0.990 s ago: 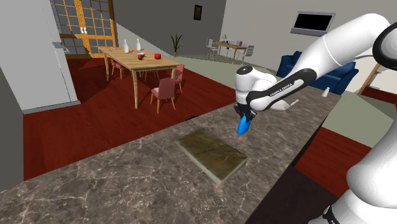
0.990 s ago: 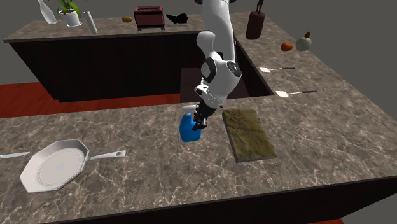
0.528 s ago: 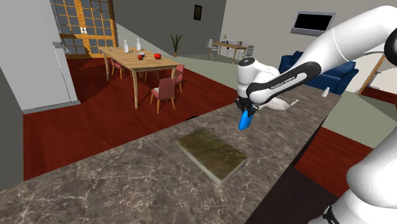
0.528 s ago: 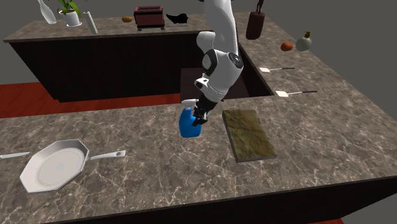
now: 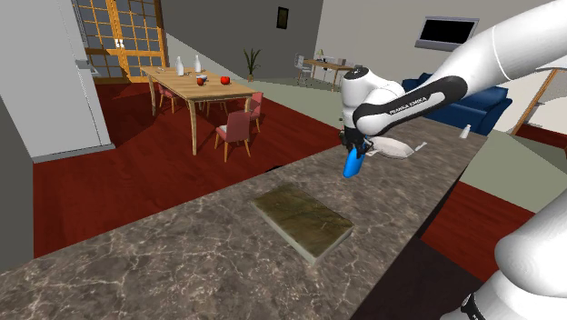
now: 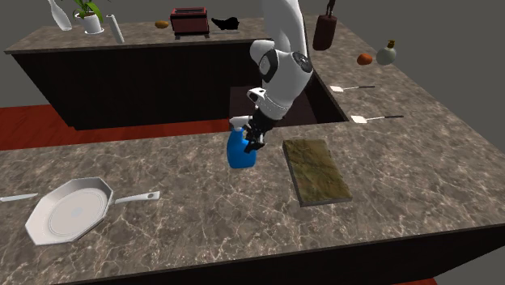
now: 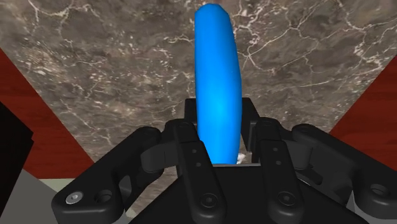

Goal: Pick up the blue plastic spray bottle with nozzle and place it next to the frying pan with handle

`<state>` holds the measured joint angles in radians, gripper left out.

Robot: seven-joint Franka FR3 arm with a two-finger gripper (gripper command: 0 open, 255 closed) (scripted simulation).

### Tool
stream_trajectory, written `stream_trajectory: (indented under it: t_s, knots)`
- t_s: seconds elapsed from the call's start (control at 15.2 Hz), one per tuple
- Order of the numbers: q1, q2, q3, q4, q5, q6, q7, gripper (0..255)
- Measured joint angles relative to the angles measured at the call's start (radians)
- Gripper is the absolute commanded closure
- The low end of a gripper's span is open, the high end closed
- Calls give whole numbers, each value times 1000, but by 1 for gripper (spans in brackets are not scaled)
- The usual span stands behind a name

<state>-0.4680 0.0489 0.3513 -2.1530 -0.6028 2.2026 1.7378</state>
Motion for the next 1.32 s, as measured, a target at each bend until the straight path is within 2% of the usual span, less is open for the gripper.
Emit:
stream_trajectory:
  t_s: [1.32]
  knots:
    - [4,-108,4,141,117,-203,-156,255]
